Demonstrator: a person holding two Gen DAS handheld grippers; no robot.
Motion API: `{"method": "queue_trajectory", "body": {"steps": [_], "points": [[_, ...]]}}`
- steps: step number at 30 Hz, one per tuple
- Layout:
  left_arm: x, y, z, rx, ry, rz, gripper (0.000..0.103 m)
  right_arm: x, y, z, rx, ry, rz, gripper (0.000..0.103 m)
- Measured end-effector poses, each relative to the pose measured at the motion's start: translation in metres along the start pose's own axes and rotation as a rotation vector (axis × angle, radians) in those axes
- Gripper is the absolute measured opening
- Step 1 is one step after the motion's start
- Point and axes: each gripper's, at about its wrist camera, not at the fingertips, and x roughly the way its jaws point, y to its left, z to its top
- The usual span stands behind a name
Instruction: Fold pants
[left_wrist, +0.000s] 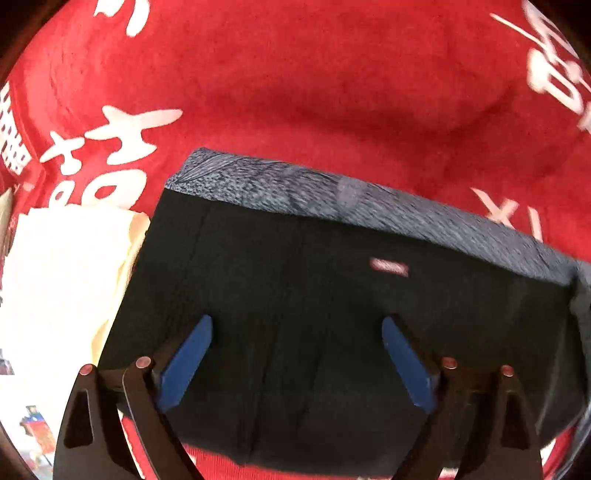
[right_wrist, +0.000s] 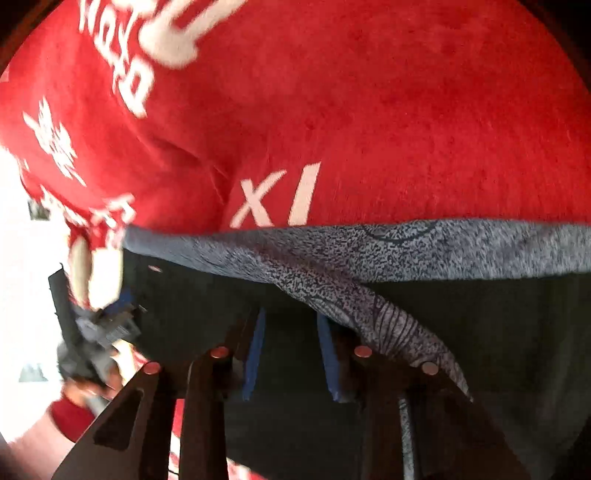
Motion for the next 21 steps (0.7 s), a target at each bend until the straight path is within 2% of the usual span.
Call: {"method": "queue_trajectory", "body": {"steps": [1, 3, 4, 8, 11, 16, 21], "points": [[-0.006, -0.003, -0.004, 0.003, 0.008, -0.016, 0.093, -0.006, 0.000, -0.003, 0.005, -0.010, 0.019, 0.045], [-0.020, -0.012, -0.014, 0.000, 0.026, -0.051, 0.093, -0.023, 0.000, -0.014, 0.000, -0.035, 0.038, 0.060], [-0.027, -0.019, -0.021, 0.007, 0.033, -0.063, 0.093, -0.035, -0.001, -0.023, -0.001, -0.055, 0.028, 0.062], [-0.050, -0.060, -0.049, 0.059, 0.062, -0.115, 0.093, -0.070, -0.014, -0.062, 0.049, -0.090, 0.036, 0.063], [-0.062, -0.101, -0.072, 0.109, 0.089, -0.172, 0.093, -0.104, -0.039, -0.102, 0.102, -0.120, 0.026, 0.066], [-0.077, -0.167, -0.113, 0.219, 0.132, -0.305, 0.093, -0.149, -0.089, -0.180, 0.255, -0.181, -0.049, 0.067], [-0.092, -0.219, -0.149, 0.336, 0.140, -0.372, 0.093, -0.183, -0.126, -0.256, 0.401, -0.261, -0.111, 0.067]]}}
